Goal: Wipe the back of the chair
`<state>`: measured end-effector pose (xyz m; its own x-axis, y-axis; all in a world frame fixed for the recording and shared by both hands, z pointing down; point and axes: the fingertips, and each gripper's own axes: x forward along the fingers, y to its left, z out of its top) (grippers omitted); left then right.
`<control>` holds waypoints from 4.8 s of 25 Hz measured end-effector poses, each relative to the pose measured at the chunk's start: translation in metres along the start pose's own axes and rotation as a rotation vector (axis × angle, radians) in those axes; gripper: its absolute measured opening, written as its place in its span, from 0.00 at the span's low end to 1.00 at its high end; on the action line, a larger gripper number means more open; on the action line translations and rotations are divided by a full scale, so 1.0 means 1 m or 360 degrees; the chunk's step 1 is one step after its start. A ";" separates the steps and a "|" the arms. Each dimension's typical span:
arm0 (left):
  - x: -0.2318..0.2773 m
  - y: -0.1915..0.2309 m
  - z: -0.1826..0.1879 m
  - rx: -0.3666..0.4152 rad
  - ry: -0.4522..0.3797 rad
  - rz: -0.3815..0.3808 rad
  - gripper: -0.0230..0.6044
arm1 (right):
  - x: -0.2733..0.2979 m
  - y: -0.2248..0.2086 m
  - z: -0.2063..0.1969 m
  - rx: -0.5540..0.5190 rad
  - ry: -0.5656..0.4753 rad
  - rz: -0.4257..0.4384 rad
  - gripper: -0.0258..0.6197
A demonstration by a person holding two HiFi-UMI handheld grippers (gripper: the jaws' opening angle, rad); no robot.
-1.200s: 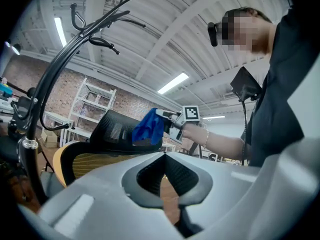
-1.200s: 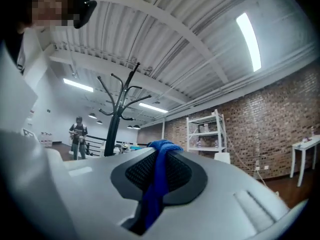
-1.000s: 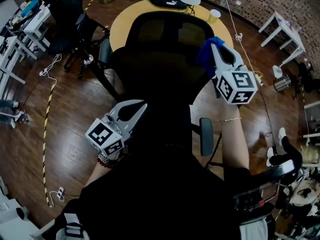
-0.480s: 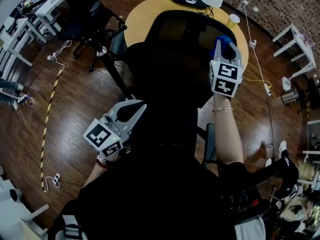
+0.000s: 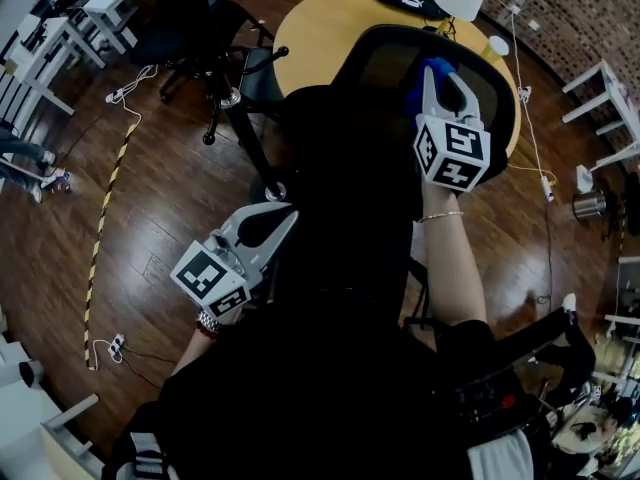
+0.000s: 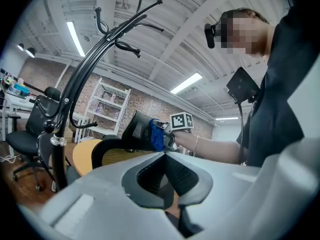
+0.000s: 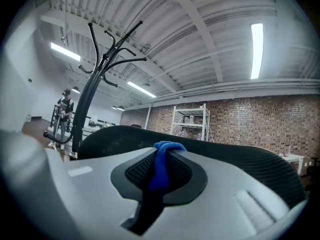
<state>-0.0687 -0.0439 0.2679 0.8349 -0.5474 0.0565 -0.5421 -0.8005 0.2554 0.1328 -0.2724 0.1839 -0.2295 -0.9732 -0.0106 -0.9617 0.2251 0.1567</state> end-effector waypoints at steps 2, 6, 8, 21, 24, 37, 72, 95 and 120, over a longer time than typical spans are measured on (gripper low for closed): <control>-0.008 0.006 -0.004 -0.0004 0.0011 0.0020 0.04 | 0.007 0.020 0.004 0.0029 -0.0030 0.0072 0.09; -0.021 0.014 -0.005 -0.0002 0.0006 0.0046 0.04 | 0.017 0.059 0.014 0.0128 -0.0080 0.0226 0.09; -0.025 0.017 -0.005 -0.0004 0.0001 0.0059 0.04 | 0.021 0.075 0.020 0.0212 -0.0105 0.0295 0.09; -0.028 0.003 -0.009 0.0044 -0.0018 0.0014 0.04 | -0.023 0.132 0.060 0.0179 -0.0252 0.0669 0.09; -0.010 -0.022 -0.024 -0.0004 0.0009 -0.0055 0.04 | -0.071 0.105 0.057 0.0150 -0.0290 0.0650 0.09; 0.070 -0.122 -0.020 -0.0169 -0.0063 -0.0479 0.04 | -0.187 -0.095 -0.032 -0.0136 0.0039 0.0076 0.09; -0.096 -0.011 -0.029 -0.0260 -0.0127 0.0204 0.04 | -0.013 0.145 -0.029 -0.0116 -0.0327 0.0505 0.09; 0.054 -0.113 -0.012 -0.0210 -0.0106 -0.0511 0.04 | -0.220 -0.145 -0.117 -0.0249 0.0145 -0.0257 0.09; 0.072 -0.085 -0.011 -0.0196 -0.0100 -0.0046 0.04 | -0.129 -0.147 -0.177 -0.0469 0.0181 0.0010 0.09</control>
<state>0.0384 -0.0119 0.2611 0.8403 -0.5420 -0.0122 -0.4991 -0.7822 0.3729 0.3305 -0.1877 0.3366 -0.2013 -0.9745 0.0991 -0.8715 0.2244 0.4361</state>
